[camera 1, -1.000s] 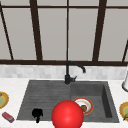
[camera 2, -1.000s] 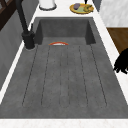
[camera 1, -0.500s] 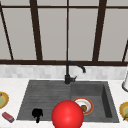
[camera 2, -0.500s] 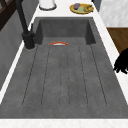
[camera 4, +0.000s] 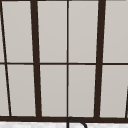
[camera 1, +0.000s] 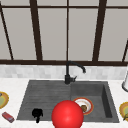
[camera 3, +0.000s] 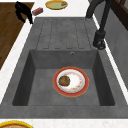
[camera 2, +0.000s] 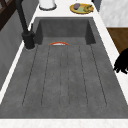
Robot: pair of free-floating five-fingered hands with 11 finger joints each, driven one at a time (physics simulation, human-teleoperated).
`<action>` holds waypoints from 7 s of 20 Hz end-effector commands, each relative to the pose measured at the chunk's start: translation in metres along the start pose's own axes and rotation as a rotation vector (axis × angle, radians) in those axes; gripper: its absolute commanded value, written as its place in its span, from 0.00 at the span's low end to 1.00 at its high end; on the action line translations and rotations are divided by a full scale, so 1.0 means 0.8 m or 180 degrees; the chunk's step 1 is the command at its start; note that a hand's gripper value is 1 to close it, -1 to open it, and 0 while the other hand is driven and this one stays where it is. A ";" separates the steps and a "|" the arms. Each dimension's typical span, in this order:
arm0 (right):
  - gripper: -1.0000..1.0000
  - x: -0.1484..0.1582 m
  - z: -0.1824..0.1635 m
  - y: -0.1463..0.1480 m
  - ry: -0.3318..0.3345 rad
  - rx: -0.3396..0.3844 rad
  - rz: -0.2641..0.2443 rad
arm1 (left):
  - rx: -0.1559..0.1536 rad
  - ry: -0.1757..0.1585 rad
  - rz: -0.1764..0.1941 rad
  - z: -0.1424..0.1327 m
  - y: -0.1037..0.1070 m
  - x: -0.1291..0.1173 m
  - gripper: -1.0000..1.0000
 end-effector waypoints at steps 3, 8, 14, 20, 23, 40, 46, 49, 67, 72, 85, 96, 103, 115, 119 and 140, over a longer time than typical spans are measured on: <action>0.00 -0.004 -0.020 -0.012 -0.0093 0.0373 0.0040 | 0.0000 0.0000 0.0000 0.000 0.000 0.000 0.50; 0.00 -0.008 -0.055 -0.016 -0.0110 0.0345 0.0068 | 0.0000 0.0000 0.0000 0.000 0.000 0.000 0.50; 1.00 0.034 -0.074 0.024 0.0183 -0.0121 0.0188 | 0.0000 0.0000 0.0000 0.000 0.000 0.000 0.50; 1.00 0.034 -0.070 0.025 0.0564 -0.0687 -0.0060 | 0.0000 0.0000 0.0000 0.000 0.000 0.000 0.50; 1.00 0.036 -0.071 0.029 0.0653 -0.0833 -0.0101 | 0.0000 0.0000 0.0000 0.000 0.000 0.000 0.50; 1.00 0.045 -0.074 -0.022 0.1329 -0.1359 -0.0356 | 0.0000 0.0000 0.0000 0.000 0.000 0.000 0.50; 0.00 0.041 -0.038 -0.029 0.1199 -0.1105 -0.0401 | 0.0000 0.0000 0.0000 0.000 0.000 0.000 0.50; 0.00 0.042 -0.017 -0.028 0.1119 -0.1015 -0.0393 | 0.0000 0.0000 0.0000 0.000 0.000 0.000 0.50; 0.00 0.128 0.001 -0.026 0.1428 -0.0195 -0.0496 | 0.0000 0.0000 0.0000 0.000 0.000 0.000 0.50; 0.00 0.133 0.010 -0.025 0.1509 0.0055 -0.0580 | 0.0000 0.0000 0.0000 0.000 0.000 0.000 0.50; 0.00 0.095 -0.032 -0.019 0.1314 0.0565 -0.0654 | 0.0000 0.0000 0.0000 0.000 0.000 0.000 0.50; 0.00 0.072 -0.104 0.021 0.1360 0.0365 -0.0452 | 0.0000 0.0000 0.0000 0.000 0.000 0.000 0.50; 0.00 0.078 -0.129 -0.016 0.1359 0.1038 -0.0430 | 0.0000 0.0000 0.0000 0.000 0.000 0.000 0.50; 0.00 0.087 -0.147 -0.041 0.1526 0.1581 -0.0191 | 0.0000 0.0000 0.0000 0.000 0.000 0.000 0.50; 0.00 0.091 -0.141 -0.042 0.1711 0.1579 -0.0201 | 0.0000 0.0000 0.0000 0.000 0.000 0.000 0.50; 1.00 0.102 -0.148 -0.019 0.1898 0.1315 -0.0376 | 0.0000 0.0000 0.0000 0.000 0.000 0.000 0.50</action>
